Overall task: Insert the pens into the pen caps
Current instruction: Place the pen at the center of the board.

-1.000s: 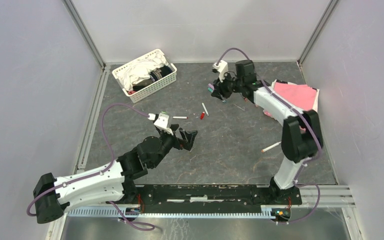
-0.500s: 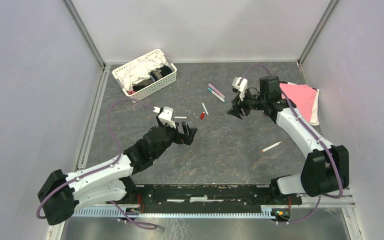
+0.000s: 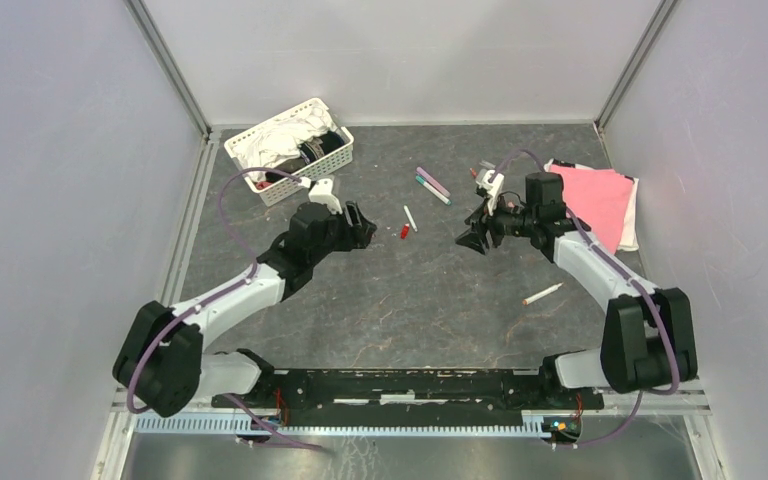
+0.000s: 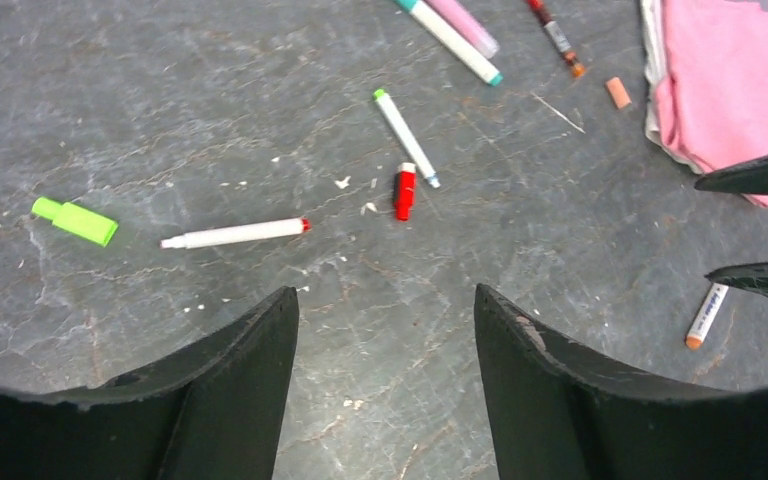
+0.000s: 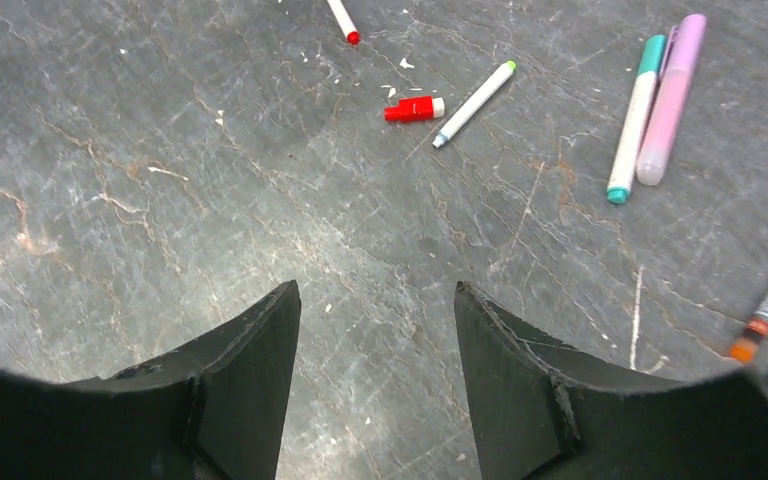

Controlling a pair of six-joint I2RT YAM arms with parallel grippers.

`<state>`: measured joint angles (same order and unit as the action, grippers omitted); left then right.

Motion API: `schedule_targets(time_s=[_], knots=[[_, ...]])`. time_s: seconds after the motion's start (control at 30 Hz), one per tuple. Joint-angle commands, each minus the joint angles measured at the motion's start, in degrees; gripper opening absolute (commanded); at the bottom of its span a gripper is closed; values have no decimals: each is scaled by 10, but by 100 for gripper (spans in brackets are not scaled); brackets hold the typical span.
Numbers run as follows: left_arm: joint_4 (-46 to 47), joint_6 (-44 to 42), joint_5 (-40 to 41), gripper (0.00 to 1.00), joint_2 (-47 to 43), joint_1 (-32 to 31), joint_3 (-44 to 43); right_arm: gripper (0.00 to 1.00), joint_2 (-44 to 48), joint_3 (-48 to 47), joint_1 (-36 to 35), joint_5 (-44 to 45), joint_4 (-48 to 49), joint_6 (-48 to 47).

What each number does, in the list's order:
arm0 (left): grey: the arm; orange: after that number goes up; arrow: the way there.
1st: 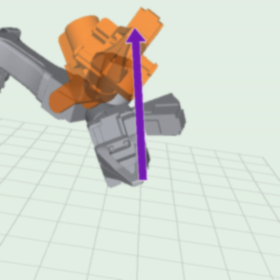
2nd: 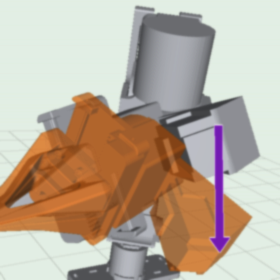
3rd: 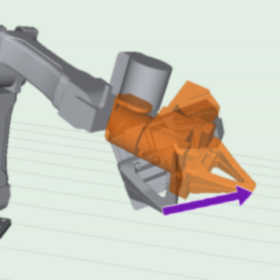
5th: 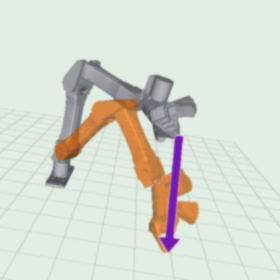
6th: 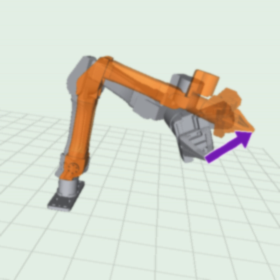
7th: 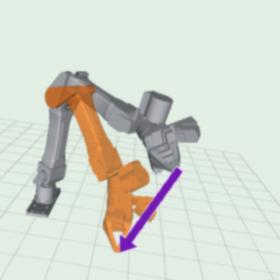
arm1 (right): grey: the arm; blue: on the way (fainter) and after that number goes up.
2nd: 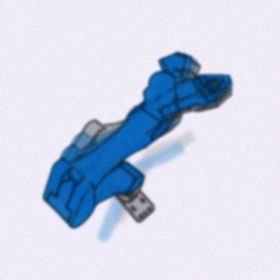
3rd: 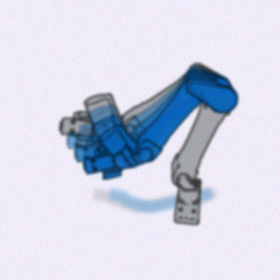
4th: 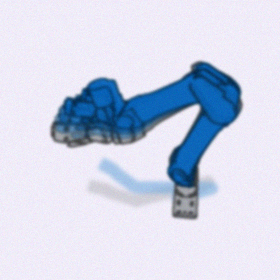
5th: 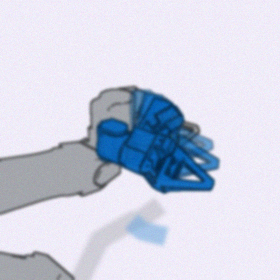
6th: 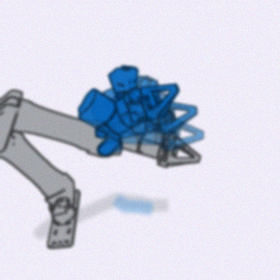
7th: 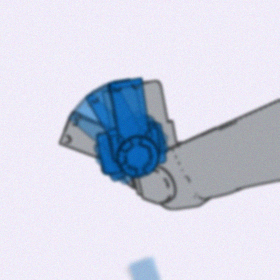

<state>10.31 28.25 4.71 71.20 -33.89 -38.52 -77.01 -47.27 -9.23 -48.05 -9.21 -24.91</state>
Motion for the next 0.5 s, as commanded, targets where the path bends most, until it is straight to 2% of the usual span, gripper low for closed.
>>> schedule_targets(time_s=[0.0,0.1,0.27,0.37,0.47], knots=[[11,56,-80,68,29,42,-14,63,-51,-50,-11,-21,33,38],[3,62,-73,66,40,52,-13,65,-94,-116,-32,-4,-16,22],[-30,74,-8,65,33,83,-10,67,-129,-160,-67,33,-24,19],[-49,77,-3,64,37,93,-22,66,-173,-212,-104,143,-25,37],[-61,76,1,60,23,93,-27,62,-253,-308,-146,239,-76,72]])
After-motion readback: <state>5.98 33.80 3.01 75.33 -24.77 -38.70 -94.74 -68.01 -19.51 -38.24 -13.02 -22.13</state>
